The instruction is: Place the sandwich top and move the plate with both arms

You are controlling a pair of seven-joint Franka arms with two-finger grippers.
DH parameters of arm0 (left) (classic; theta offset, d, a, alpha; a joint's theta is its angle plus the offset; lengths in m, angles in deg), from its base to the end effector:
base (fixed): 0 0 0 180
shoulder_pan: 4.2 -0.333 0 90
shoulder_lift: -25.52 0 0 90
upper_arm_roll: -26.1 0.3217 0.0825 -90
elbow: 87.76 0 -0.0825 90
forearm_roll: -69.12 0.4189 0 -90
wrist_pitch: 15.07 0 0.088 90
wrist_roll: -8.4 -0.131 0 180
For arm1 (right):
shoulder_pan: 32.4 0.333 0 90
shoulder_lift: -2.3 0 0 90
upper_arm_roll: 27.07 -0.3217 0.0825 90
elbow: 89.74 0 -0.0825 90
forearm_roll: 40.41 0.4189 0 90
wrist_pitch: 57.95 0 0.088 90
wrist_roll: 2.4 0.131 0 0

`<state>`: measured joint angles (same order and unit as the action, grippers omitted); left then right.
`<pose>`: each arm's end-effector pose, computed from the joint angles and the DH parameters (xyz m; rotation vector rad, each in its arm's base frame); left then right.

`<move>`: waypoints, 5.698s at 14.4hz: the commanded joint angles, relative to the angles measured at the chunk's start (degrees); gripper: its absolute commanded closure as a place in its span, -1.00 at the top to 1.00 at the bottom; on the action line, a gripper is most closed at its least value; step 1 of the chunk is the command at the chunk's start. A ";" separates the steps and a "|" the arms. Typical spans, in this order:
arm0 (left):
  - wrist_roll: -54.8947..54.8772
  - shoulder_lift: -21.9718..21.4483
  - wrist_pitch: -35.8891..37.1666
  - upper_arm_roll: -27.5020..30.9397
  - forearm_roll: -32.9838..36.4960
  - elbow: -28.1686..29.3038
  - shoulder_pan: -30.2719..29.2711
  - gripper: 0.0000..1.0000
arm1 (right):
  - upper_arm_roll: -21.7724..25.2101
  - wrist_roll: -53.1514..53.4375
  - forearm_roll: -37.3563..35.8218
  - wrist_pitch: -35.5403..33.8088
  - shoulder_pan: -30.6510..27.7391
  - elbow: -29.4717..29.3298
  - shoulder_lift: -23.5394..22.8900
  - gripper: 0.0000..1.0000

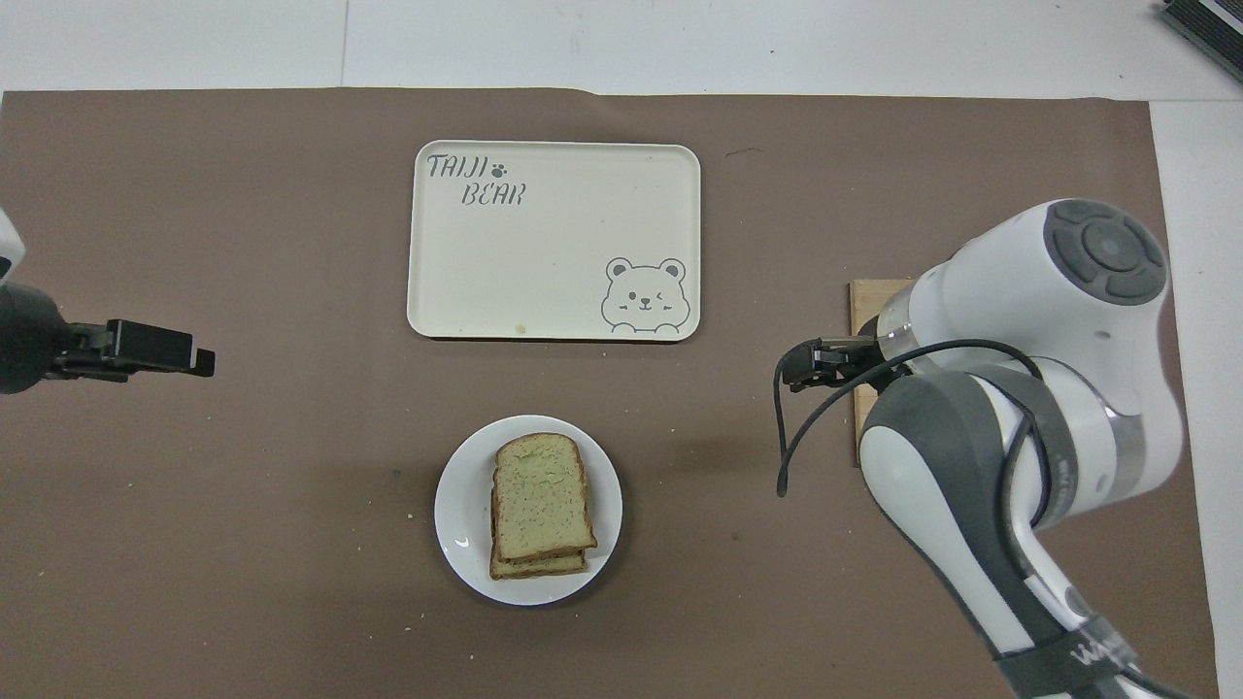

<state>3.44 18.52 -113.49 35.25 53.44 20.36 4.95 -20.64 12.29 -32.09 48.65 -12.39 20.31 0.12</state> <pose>0.5525 -0.0283 0.5315 2.8497 -0.0587 -0.0523 0.5688 0.1528 0.4313 -3.0289 0.1028 0.1932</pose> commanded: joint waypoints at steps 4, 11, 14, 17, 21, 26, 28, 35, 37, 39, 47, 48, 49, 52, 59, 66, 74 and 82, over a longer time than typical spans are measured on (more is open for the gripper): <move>-7.15 -4.08 -8.45 -0.27 -8.82 15.25 1.74 1.00 | -0.72 -2.81 -3.57 -6.75 -7.52 0.52 2.71 1.00; -24.64 -3.20 -18.80 -0.27 -23.23 31.51 5.52 1.00 | -0.63 -12.32 -7.62 -8.61 -16.92 -1.14 3.06 1.00; -26.07 -3.20 -24.08 -0.27 -27.91 36.70 9.64 1.00 | -0.54 -12.41 -7.71 -8.78 -18.87 -4.04 4.20 1.00; -26.07 -2.24 -30.51 -0.27 -34.21 40.75 14.82 1.00 | -0.71 -12.50 -7.71 -9.13 -19.57 -6.94 5.70 1.00; -26.33 -2.58 -31.84 -0.27 -36.53 43.30 16.87 0.69 | -0.89 -12.50 -7.71 -11.67 -19.66 -13.35 6.05 1.00; -26.94 -1.19 -32.45 -0.27 -37.22 43.31 16.87 0.48 | -1.50 -12.50 -7.71 -17.12 -19.05 -22.31 6.23 1.00; -31.75 0.48 -32.36 -0.27 -39.85 43.40 16.78 0.32 | -1.86 -12.50 -7.71 -17.66 -18.78 -22.95 7.10 1.00; -35.21 2.69 -30.26 -0.10 -44.88 42.43 15.82 -1.00 | -2.47 -14.61 -10.07 -19.68 -19.04 -20.31 8.87 1.00; -35.21 2.95 -27.11 -0.01 -45.23 41.47 13.02 -1.00 | -2.47 -14.87 -10.60 -23.96 -19.05 -23.72 6.94 1.00; -35.29 4.00 -22.54 -0.01 -45.23 39.45 10.03 -1.00 | -2.47 -15.13 -10.43 -21.89 -18.87 -22.25 7.72 1.00; -33.11 10.14 -10.14 -0.01 -45.32 27.25 2.63 -1.00 | -2.21 -18.39 -9.82 -20.56 -19.48 -20.66 8.43 1.00; -31.88 11.38 -9.52 -0.01 -45.32 25.05 2.54 -1.00 | -2.21 -18.39 -9.82 -20.47 -19.40 -20.49 8.34 1.00; -31.08 12.69 -9.86 -0.10 -45.32 23.11 2.45 -1.00 | -2.21 -18.30 -9.82 -20.30 -19.40 -20.40 8.34 1.00; -25.30 17.70 -10.30 -0.19 -44.88 14.25 2.63 -1.00 | -2.21 -18.12 -9.82 -20.03 -19.48 -20.40 8.25 1.00; -20.72 28.86 -10.47 -1.41 -49.18 -0.27 0.25 -1.00 | -2.39 -16.80 -9.73 -20.90 -18.96 -20.14 8.16 1.00; -16.14 38.63 -22.93 -9.22 -50.24 -10.38 0.17 -1.00 | -2.30 -16.72 -9.81 -20.12 -19.04 -19.08 8.43 1.00; -13.68 38.55 -25.33 -9.86 -48.23 -10.57 -0.80 1.00 | -2.39 -16.72 -9.82 -21.52 -18.96 -19.96 7.46 1.00; 6.50 30.47 -25.16 -6.43 -17.25 -12.24 -0.44 1.00 | -2.74 -16.63 -9.90 -20.56 -17.90 -18.20 8.60 1.00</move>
<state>3.82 51.61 -139.41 28.13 28.15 7.37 4.31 -23.06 -4.56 -41.80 27.45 -30.25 0.56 7.61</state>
